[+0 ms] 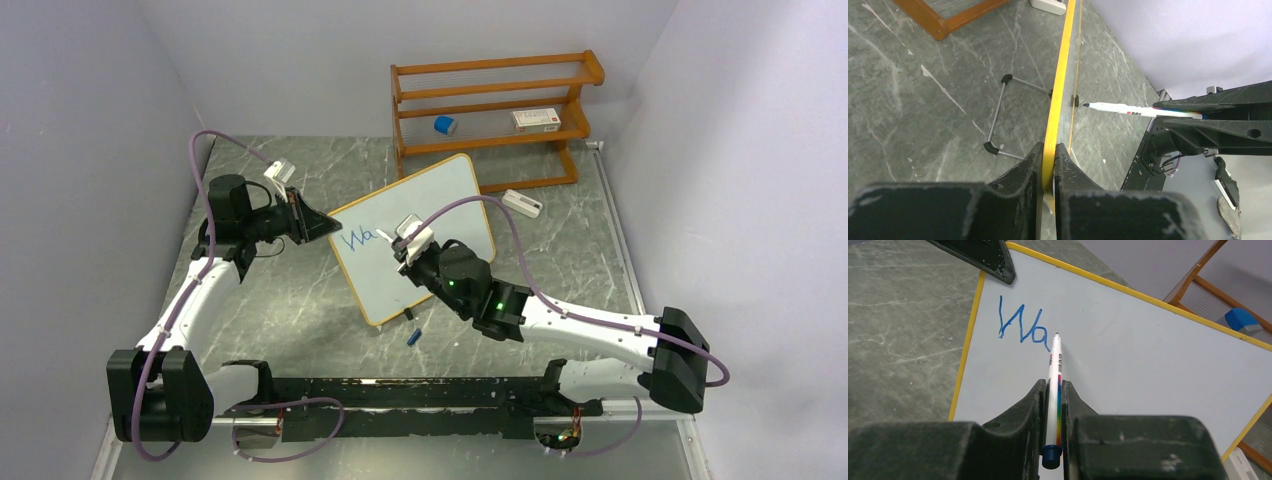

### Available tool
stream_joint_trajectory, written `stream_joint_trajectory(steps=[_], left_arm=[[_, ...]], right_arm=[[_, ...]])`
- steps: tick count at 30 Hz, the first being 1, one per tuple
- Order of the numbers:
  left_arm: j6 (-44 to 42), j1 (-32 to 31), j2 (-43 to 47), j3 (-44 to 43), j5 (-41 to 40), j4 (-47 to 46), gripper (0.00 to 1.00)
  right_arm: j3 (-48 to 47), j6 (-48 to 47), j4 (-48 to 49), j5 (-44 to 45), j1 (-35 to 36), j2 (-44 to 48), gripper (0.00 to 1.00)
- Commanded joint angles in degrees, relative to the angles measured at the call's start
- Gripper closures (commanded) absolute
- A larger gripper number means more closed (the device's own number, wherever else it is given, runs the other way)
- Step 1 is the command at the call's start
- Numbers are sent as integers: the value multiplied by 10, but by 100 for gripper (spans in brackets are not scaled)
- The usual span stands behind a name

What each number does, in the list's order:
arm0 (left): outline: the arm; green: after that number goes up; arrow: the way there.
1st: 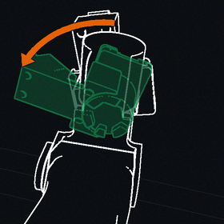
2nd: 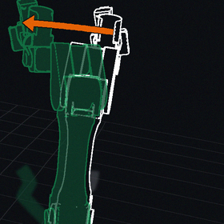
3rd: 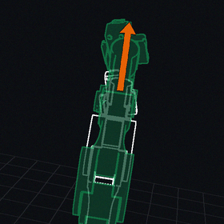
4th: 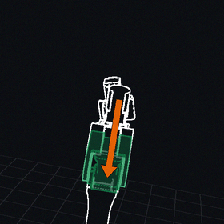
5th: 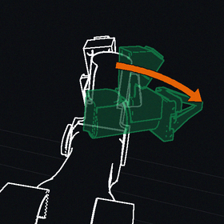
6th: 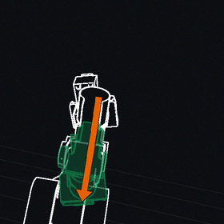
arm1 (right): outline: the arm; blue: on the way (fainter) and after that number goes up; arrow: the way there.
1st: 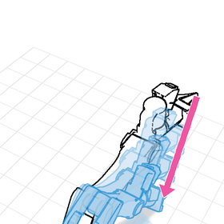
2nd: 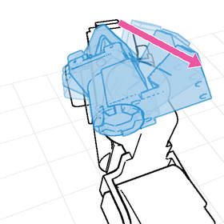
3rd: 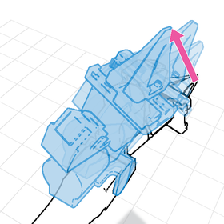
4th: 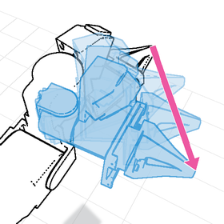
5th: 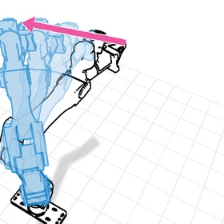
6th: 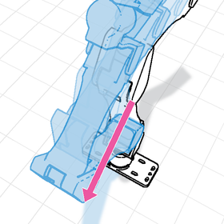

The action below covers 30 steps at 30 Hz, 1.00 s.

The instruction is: Write a sentence on the whiteboard

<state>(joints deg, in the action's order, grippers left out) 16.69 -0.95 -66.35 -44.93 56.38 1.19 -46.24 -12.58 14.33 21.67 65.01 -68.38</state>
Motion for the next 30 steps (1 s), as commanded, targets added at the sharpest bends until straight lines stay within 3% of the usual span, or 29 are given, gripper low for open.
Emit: stream_joint_trajectory(steps=[1, 30], left_arm=[[-25, 9, -3, 0, -29, 28, 95], [-24, 9, -2, 2, -25, 24, 95]], right_arm=[[3, -8, 32, 14, 4, -7, 100], [7, -5, 40, 47, 4, -41, 100]])
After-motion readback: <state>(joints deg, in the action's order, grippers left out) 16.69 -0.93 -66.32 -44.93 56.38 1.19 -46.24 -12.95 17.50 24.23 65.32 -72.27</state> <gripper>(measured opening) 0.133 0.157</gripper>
